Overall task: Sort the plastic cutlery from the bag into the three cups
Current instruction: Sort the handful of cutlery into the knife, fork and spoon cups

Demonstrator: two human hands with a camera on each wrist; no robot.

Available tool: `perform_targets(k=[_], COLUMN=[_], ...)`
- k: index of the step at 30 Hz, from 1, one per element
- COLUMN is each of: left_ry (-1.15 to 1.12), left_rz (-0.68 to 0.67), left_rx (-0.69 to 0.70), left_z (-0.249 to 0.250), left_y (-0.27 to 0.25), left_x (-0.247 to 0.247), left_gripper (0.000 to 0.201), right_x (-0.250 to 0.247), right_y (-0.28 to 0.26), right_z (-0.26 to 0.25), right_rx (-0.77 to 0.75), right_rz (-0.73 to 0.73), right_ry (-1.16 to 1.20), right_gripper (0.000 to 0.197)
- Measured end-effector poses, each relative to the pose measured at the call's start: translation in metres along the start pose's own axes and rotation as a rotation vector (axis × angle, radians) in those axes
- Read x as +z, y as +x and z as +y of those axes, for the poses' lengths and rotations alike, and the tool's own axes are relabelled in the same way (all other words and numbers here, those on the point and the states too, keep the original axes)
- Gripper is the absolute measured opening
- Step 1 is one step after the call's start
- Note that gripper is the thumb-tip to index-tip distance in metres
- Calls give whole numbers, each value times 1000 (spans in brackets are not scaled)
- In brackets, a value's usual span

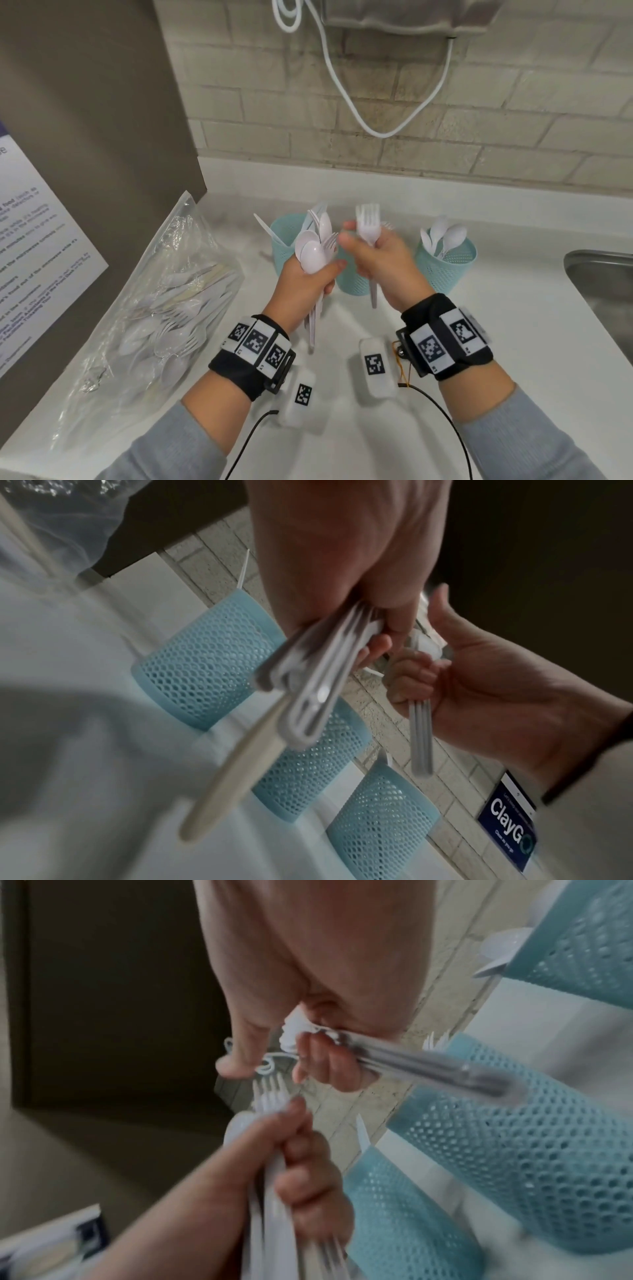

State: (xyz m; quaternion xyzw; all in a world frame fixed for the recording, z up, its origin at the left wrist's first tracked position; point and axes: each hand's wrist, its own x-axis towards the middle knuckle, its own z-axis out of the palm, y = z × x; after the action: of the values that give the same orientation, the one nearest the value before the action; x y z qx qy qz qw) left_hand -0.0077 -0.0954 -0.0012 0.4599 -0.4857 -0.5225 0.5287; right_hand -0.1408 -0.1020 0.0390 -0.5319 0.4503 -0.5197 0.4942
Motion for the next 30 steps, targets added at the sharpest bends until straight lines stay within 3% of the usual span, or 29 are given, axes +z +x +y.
perform_targets(k=[5, 11, 14, 20, 24, 27, 30], left_ry=[-26, -60, -69, -72, -67, -88, -114], left_rz=[-57, -38, -53, -29, 62, 117, 106], left_rx=[4, -13, -14, 1, 1, -34, -51], left_z=[2, -1, -1, 2, 1, -2, -5], left_y=[-1, 1, 2, 6, 10, 14, 17], left_x=[2, -5, -1, 5, -7, -16, -16], left_gripper=[7, 8, 5, 5, 12, 13, 11], right_x=[8, -8, -8, 2, -10, -21, -21], right_y=[2, 21, 27, 27, 34, 45, 53], right_z=[10, -2, -5, -5, -25, -34, -15], right_rx=[-18, -112, -140, -38, -138, -299, -246], right_rz=[-3, 174, 171, 37, 102, 195, 213], right_ry=[10, 54, 75, 239, 435, 276, 7], right_gripper=[12, 11, 7, 13, 16, 19, 18])
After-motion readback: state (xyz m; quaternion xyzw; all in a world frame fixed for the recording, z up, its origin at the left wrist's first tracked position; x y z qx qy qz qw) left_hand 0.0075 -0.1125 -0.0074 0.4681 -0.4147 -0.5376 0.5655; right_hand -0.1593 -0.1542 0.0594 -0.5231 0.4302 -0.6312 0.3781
